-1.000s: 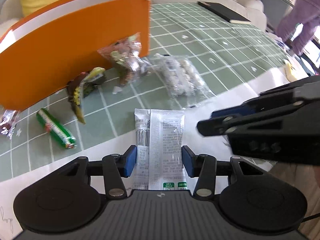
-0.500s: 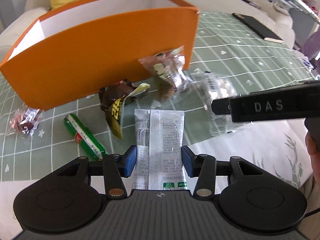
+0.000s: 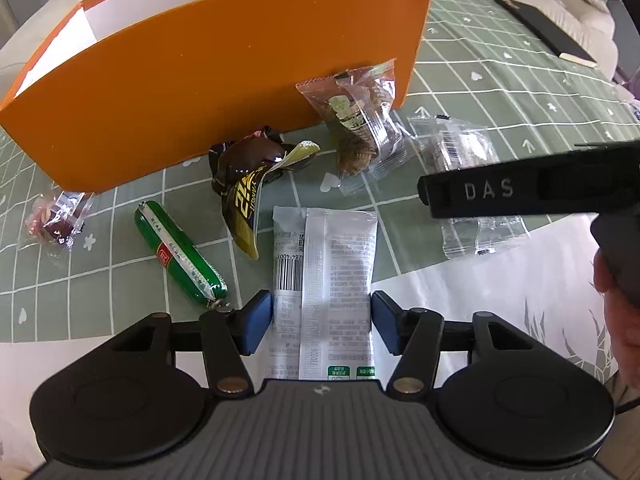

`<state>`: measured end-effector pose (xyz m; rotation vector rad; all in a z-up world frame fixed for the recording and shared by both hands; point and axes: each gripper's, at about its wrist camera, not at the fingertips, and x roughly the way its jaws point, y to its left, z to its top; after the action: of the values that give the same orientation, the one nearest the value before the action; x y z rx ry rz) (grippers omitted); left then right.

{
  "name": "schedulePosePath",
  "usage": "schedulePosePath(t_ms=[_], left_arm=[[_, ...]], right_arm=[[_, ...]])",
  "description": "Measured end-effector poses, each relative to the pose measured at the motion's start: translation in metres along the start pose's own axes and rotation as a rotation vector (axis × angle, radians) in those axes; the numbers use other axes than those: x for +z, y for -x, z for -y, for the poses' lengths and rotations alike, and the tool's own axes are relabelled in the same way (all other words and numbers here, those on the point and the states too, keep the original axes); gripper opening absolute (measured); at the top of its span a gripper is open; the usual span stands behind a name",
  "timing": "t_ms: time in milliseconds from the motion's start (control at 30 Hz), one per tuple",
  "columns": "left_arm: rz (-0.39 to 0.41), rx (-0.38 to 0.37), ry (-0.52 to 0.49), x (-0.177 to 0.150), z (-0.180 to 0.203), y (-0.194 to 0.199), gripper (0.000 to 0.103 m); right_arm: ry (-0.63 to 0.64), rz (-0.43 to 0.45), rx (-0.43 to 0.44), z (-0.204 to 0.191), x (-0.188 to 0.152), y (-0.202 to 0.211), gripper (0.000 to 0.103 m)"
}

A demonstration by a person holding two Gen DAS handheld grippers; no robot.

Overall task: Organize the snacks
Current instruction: 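Grasp the white sachet with the left gripper while the right grasps the clear egg-candy tray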

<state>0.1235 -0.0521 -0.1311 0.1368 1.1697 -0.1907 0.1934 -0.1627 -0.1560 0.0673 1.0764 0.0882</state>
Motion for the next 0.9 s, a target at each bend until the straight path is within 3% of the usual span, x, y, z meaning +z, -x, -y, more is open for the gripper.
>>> schedulePosePath(t_ms=[200, 300, 400, 900], left_arm=[[-0.016, -0.005, -0.015, 0.002, 0.002, -0.001, 0.068], [0.013, -0.014, -0.016, -0.002, 0.001, 0.000, 0.058], [0.026, -0.012, -0.021, -0.005, -0.001, 0.003, 0.056], [0.109, -0.090, 0.080, -0.023, -0.018, 0.049, 0.054]], right_arm=[[0.033, 0.014, -0.027, -0.004, -0.003, 0.004, 0.059], [0.033, 0.019, -0.017, -0.003, -0.004, 0.006, 0.058], [0.027, 0.019, -0.004, -0.001, -0.006, 0.008, 0.056], [0.028, 0.051, 0.071, 0.002, -0.025, 0.053, 0.053]])
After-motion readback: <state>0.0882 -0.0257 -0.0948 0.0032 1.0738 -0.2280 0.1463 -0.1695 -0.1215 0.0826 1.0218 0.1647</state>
